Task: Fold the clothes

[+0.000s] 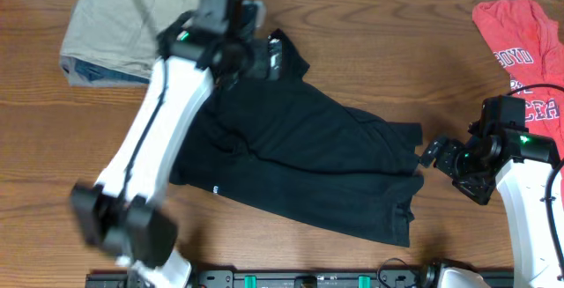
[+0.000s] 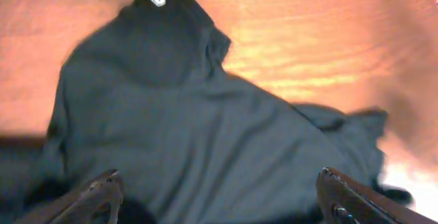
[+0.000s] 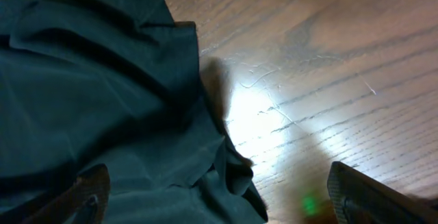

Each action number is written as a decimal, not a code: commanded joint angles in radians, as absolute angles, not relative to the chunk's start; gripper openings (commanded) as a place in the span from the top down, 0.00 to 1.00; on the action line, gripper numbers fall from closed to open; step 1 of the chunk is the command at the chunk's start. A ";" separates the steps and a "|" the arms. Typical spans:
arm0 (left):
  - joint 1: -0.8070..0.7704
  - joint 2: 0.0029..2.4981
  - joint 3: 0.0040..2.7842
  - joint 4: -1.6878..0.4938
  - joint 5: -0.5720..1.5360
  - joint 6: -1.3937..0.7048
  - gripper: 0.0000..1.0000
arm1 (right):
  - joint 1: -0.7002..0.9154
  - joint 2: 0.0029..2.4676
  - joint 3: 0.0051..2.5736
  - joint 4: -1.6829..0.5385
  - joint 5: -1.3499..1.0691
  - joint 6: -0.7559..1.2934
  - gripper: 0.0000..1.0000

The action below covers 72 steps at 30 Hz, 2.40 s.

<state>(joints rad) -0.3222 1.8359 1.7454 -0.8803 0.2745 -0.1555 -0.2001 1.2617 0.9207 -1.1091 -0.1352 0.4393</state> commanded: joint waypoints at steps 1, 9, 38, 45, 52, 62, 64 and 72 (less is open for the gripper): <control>-0.340 1.995 1.825 -0.874 0.171 -0.131 0.07 | -0.202 1.262 0.935 -1.114 -0.139 0.418 0.01; -0.394 2.185 1.854 -0.726 -0.035 -0.099 0.06 | -0.202 1.262 0.935 -1.108 -0.139 0.410 0.01; -0.480 2.385 1.853 -0.530 -0.065 -0.086 0.06 | -0.202 1.263 0.886 -1.110 -0.136 0.395 0.01; -0.478 2.400 1.851 -0.524 -0.065 -0.086 0.40 | -0.202 1.263 0.882 -1.107 -0.136 0.395 0.01; -0.477 2.390 1.852 -0.527 -0.065 -0.086 0.94 | -0.202 1.262 0.883 -1.098 -0.122 0.395 0.01; -0.477 2.284 1.852 -0.601 -0.065 -0.086 0.92 | -0.202 1.262 0.884 -0.958 -0.087 0.395 0.01; -0.477 2.275 1.852 -0.614 -0.065 -0.086 0.89 | -0.202 1.262 0.884 -0.916 -0.092 0.395 0.01; -0.477 2.275 1.851 -0.653 -0.064 -0.086 0.89 | -0.202 1.301 0.885 -0.773 -0.146 0.327 0.06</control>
<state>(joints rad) -0.4824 2.3016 1.8423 -0.6453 -0.0593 -0.0891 -0.1997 1.2709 0.8886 -0.7891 -0.1310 0.3622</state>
